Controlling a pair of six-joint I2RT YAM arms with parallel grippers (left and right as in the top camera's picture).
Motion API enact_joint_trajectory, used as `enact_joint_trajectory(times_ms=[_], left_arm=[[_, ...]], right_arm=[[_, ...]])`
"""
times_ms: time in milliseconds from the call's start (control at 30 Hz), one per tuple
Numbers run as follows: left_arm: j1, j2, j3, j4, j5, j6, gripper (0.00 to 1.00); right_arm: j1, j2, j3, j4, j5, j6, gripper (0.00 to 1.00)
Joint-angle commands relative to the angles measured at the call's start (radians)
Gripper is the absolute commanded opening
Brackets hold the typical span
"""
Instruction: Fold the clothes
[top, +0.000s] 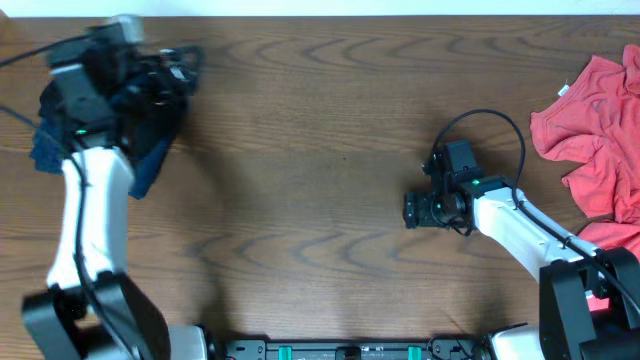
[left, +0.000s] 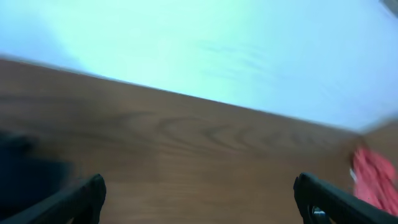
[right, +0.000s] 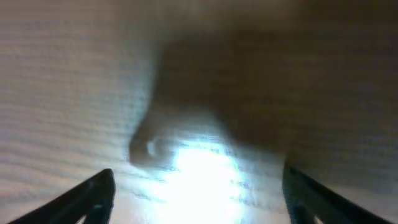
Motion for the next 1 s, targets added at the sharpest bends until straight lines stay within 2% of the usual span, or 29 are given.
enact_joint_trajectory(times_ms=[0,33,200,333,467,600,700,967], left_arm=[[-0.142,-0.027,-0.002,-0.136,-0.146,0.154,0.98],[-0.185,-0.031,-0.002,-0.19,-0.207,0.172,0.98],[-0.339,-0.031,-0.002,-0.495,-0.538,0.142,0.98],[-0.363,-0.04,-0.002,-0.685,-0.597,0.032,0.98],[-0.363,-0.096,-0.01,-0.78,-0.597,0.023,0.98],[-0.363,-0.247,-0.074,-0.792,-0.597,0.023,0.98],[-0.363,-0.427,-0.171,-0.775,-0.597,0.023,0.98],[-0.363,-1.035,-0.526,-0.561,-0.596,0.015,0.98]], right_arm=[[-0.006,0.002,-0.005,0.058,-0.032,0.039,0.96],[-0.006,0.002,-0.005,0.085,-0.05,0.039,0.99],[-0.018,-0.01,0.006,0.162,-0.057,0.037,0.99],[-0.061,-0.06,0.059,0.121,-0.058,0.002,0.99],[-0.106,-0.173,0.116,0.016,-0.052,-0.008,0.99],[-0.113,-0.365,0.113,-0.055,0.052,-0.019,0.99],[-0.093,-0.539,0.093,-0.114,0.116,-0.061,0.99],[-0.043,-1.008,-0.085,-0.108,0.208,-0.075,0.99]])
